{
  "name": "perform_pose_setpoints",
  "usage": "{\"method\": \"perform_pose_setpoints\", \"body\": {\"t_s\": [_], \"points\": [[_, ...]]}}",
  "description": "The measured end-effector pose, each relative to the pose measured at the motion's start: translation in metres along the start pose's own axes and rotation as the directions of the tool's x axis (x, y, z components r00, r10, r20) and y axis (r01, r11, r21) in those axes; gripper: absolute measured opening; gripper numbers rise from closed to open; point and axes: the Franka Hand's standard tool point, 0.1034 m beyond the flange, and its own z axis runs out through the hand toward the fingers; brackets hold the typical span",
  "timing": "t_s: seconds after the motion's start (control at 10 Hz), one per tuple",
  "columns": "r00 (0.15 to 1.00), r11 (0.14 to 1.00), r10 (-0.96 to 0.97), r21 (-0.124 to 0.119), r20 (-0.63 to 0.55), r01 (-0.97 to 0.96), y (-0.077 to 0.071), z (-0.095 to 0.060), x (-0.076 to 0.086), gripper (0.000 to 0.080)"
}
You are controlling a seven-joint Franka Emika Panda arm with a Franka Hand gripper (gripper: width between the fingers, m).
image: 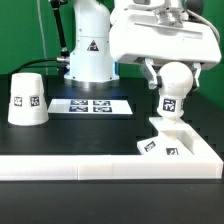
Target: Assemble lamp
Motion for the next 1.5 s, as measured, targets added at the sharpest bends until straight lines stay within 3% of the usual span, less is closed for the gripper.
{"method": "perform_pose_setpoints", "body": {"t_s": [0.4, 0.5, 0.6, 0.9, 1.3, 1.5], "points": [[1.0, 1.0, -0.006, 0.006, 0.018, 0.006, 0.0, 0.002, -0.001, 0.0592], [1.0, 1.0, -0.006, 0.006, 0.018, 0.006, 0.0, 0.002, -0.001, 0.0675], [1.0, 1.0, -0.006, 0.006, 0.019, 0.006, -0.001, 0.003, -0.002, 0.0695], [1.0, 1.0, -0.005, 0.007, 0.023, 0.005, -0.001, 0.002, -0.002, 0.0698], [1.0, 1.0, -0.002, 0.007, 0.025, 0.002, 0.007, -0.02, 0.019, 0.0699], [0.999, 1.0, -0.003, 0.011, 0.037, 0.003, 0.005, -0.018, 0.016, 0.0699]]}}
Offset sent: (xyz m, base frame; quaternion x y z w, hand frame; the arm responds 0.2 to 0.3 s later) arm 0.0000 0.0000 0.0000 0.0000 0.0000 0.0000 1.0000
